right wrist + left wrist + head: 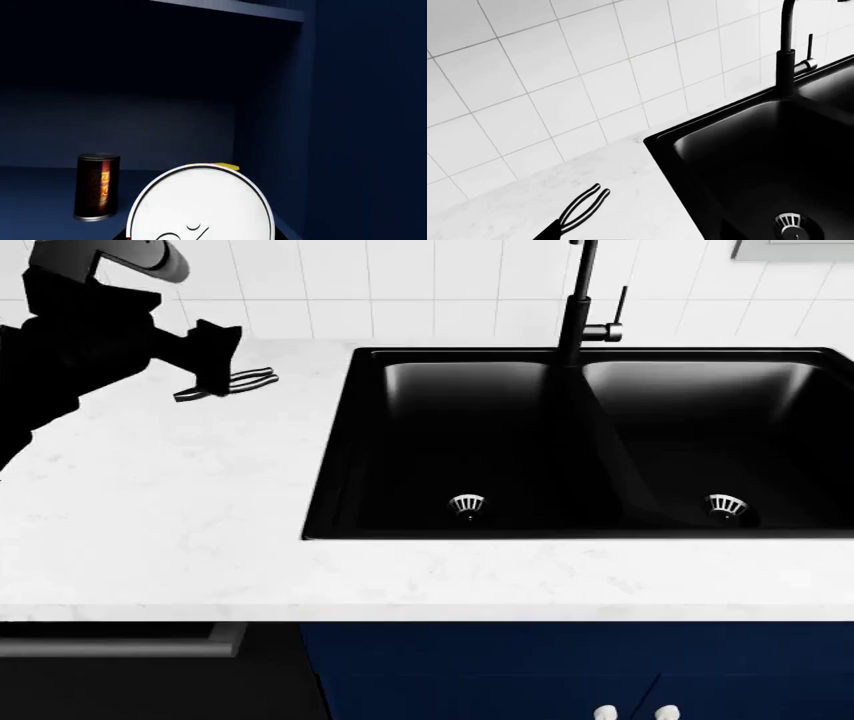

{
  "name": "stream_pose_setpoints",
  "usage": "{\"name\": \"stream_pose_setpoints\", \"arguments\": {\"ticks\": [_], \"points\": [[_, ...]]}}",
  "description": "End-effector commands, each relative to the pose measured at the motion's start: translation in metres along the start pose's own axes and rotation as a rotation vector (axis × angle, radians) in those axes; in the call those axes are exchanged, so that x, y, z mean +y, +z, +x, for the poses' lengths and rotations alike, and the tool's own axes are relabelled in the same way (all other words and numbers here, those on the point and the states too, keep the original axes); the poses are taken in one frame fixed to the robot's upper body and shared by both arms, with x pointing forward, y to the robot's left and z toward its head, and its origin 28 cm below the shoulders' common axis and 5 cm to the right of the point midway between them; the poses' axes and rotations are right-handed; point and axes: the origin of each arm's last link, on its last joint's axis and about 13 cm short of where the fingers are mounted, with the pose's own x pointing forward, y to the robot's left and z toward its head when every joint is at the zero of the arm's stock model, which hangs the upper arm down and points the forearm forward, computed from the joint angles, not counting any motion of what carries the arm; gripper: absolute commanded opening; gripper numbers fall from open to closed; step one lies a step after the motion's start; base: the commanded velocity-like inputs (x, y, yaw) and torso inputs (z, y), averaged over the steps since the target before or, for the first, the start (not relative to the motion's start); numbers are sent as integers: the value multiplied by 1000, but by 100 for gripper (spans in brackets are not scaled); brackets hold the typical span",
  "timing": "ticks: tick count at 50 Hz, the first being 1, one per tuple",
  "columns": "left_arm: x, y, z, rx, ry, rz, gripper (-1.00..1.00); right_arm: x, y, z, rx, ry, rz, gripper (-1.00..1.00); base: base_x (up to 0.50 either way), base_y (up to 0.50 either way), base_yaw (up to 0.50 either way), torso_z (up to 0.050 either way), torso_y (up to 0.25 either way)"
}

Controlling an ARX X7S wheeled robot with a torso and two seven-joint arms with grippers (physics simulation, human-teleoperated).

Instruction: Pick the cans from the counter and place them in their designated side in the cabinet.

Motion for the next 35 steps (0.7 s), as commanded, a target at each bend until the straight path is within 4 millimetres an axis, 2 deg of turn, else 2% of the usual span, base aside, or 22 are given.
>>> {"name": "stream_pose_setpoints", "arguments": {"ticks": [1,9,35], "points": [[12,11,-6,20,-46,21,100,-1,10,-4,-17,-5,-38,-100,0,0,0,0,0],[19,17,-9,11,-67,31,100,-1,10,-4,-17,-5,-38,-100,0,0,0,0,1],[22,27,-21,36,-63,52,100,-1,10,-4,-17,-5,-38,-100,166,0,0,0,1]]}}
